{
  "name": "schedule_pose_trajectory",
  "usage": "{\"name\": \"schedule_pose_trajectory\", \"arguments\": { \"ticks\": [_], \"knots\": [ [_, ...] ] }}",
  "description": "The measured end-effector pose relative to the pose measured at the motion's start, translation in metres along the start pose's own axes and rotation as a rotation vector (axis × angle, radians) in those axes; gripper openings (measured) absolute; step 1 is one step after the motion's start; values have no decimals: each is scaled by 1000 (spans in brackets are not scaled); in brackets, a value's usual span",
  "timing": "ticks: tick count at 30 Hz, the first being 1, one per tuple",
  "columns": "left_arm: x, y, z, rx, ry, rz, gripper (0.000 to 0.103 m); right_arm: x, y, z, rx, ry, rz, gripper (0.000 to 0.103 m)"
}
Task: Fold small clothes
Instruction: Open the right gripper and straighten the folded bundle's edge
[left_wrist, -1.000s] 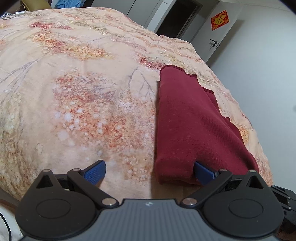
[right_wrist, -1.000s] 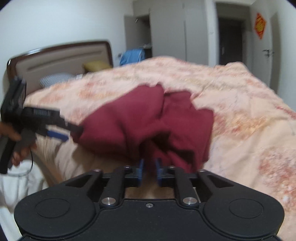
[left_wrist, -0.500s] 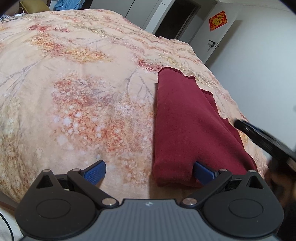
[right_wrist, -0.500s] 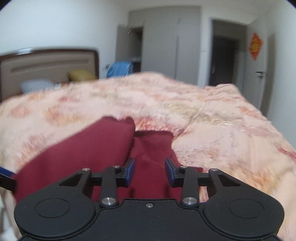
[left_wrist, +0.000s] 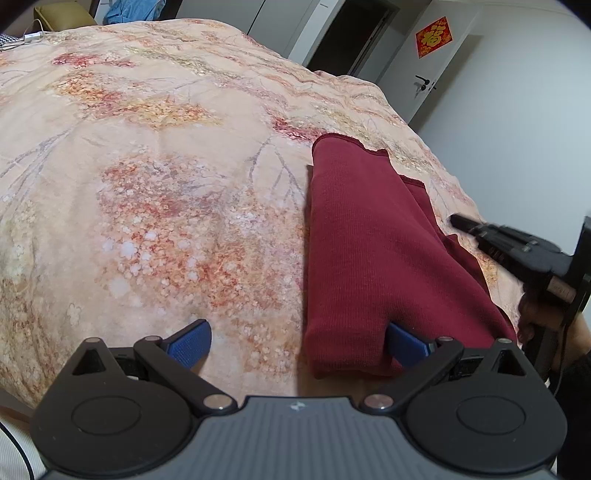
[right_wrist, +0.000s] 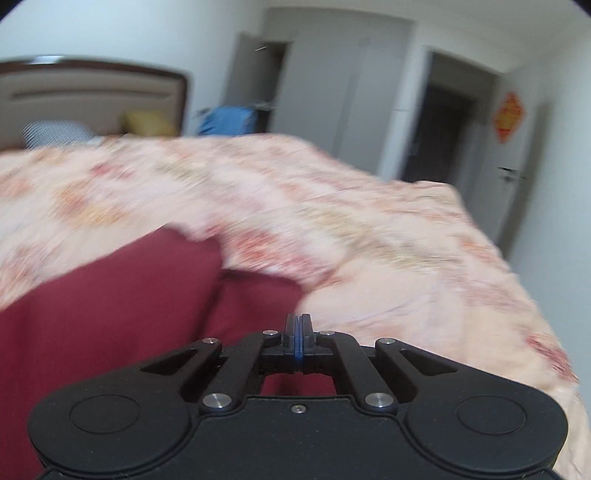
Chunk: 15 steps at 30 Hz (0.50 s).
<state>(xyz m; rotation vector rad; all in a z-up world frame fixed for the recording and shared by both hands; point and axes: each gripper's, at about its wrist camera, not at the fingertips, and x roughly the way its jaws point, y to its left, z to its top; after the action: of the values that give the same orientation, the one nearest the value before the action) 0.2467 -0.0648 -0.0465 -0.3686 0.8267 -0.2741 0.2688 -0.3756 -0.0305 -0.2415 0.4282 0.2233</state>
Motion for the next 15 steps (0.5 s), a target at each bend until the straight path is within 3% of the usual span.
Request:
{"name": "schedule_pose_trajectory", "arguments": {
  "ticks": [3,6,11,14,15],
  "knots": [
    [1,0,0,0,0,0,103,1,-17,0,60,8,87,0],
    [1,0,0,1,0,0,103,7,-9,-5,22,34,194,29],
    [3,0,-1,2,3,-3,103,25,22,-7,-95,87,274,40],
    [4,0,0,3,5,-5,103,39,30,-7,-131,109,280,51],
    [4,0,0,4,5,-5,103,41,30,-6,-137,109,270,59]
  ]
}}
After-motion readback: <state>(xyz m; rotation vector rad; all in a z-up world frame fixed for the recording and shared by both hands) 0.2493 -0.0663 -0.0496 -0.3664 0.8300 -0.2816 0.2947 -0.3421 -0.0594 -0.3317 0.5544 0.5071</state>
